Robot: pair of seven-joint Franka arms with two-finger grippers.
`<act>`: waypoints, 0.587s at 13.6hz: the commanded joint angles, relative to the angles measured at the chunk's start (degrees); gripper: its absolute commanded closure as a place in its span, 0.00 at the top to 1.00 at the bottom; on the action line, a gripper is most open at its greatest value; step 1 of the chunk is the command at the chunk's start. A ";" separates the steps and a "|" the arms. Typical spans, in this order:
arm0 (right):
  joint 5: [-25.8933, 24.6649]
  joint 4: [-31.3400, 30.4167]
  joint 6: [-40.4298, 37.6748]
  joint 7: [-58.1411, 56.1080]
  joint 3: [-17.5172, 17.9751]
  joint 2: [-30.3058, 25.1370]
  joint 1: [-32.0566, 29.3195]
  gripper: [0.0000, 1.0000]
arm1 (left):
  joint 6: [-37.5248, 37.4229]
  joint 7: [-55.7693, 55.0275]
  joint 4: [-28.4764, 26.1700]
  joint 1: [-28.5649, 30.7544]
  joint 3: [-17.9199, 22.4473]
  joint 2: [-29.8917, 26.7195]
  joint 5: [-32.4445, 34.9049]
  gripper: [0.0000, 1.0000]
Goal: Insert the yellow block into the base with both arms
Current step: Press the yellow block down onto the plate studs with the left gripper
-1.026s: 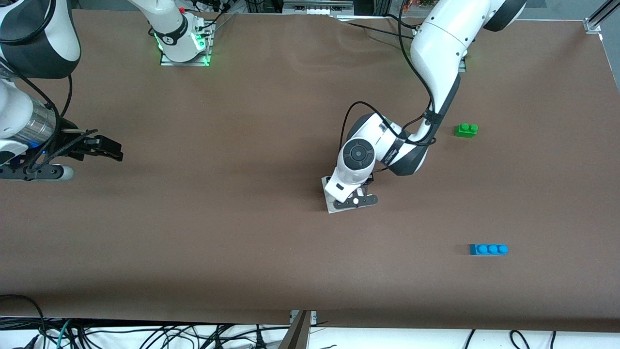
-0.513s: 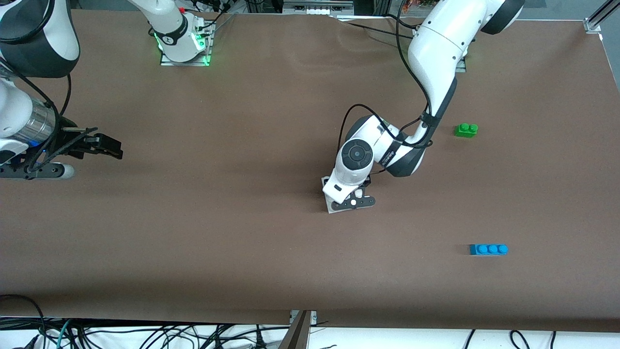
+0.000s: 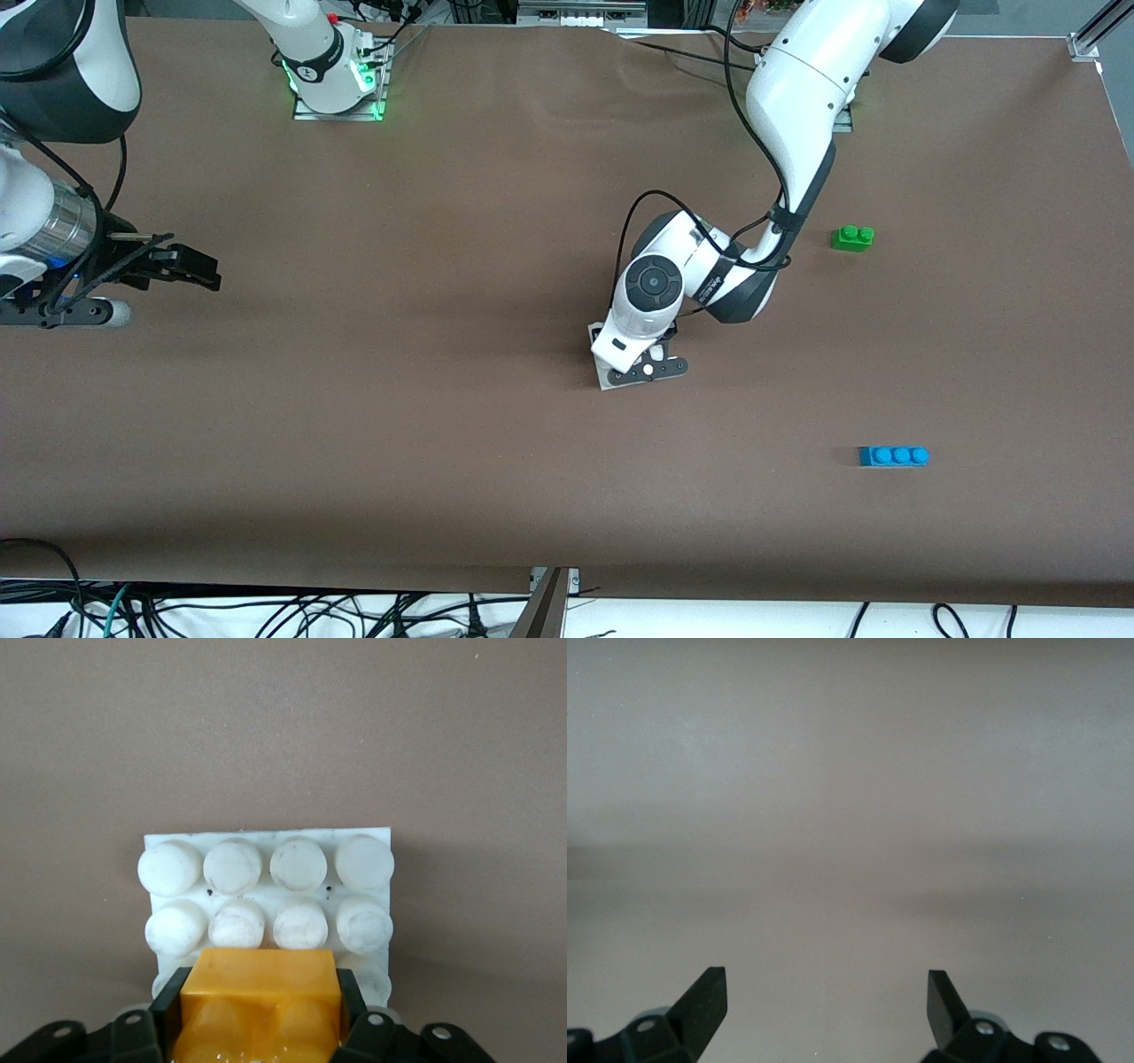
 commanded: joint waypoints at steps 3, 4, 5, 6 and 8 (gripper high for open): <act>-0.12 0.60 -1.27 -1.05 0.14 -0.49 -0.38 1.00 | -0.59 -1.53 1.07 -0.79 0.23 0.55 -0.95 0.13; -0.12 0.60 -1.27 -1.05 0.14 -0.49 -0.38 1.00 | -0.59 -1.53 1.07 -0.88 0.23 0.55 -0.95 0.13; -0.12 0.60 -1.27 -1.05 0.14 -0.49 -0.38 1.00 | -0.59 -1.44 0.99 -1.05 0.23 0.64 -0.86 0.12; -0.12 0.60 -1.27 -1.05 0.14 -0.49 -0.38 1.00 | -0.59 -1.35 0.98 -1.05 0.23 0.73 -0.86 0.12; -0.12 0.60 -1.36 -1.05 0.14 -0.49 -0.38 1.00 | -0.68 -1.35 0.55 -1.05 0.23 0.64 -0.86 0.12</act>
